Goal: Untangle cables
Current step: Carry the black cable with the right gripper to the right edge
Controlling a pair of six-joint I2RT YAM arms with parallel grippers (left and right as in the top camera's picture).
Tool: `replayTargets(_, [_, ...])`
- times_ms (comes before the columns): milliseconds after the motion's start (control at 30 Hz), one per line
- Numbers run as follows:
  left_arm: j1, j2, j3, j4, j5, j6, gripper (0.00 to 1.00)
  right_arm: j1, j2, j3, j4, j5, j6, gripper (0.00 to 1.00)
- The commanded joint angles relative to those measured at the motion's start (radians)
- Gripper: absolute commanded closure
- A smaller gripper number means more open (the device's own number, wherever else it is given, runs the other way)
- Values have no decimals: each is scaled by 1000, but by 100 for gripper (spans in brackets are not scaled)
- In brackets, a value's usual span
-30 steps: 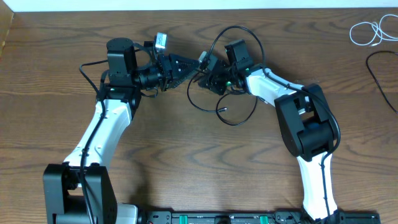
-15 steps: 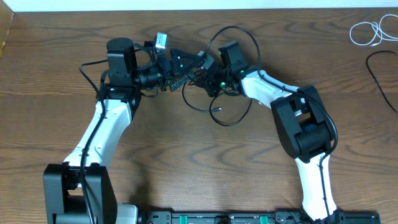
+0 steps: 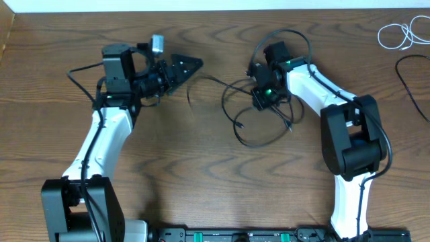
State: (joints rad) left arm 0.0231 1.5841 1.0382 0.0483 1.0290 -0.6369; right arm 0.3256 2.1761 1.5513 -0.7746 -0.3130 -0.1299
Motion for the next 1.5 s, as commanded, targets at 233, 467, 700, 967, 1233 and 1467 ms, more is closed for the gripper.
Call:
replayTargets(233, [26, 0, 7, -220, -411, 192, 4, -93, -25, -2, -339, 330, 122, 99])
replayTargets(467, [26, 0, 7, -223, -414, 192, 4, -253, -25, -2, -408, 369, 137, 99])
replayTargets(700, [26, 0, 7, -224, -413, 192, 4, -464, -25, -10, -467, 442, 137, 99])
replayTargets(967, [26, 0, 7, -224, -413, 192, 4, -780, -25, -22, -457, 478, 225, 99])
replayTargets(1233, [26, 0, 7, -224, -413, 192, 4, -1031, -26, -21, -386, 552, 487, 99])
replayTargets(1467, [26, 0, 7, -224, -413, 192, 4, -1200, -26, -12, -228, 520, 766, 99])
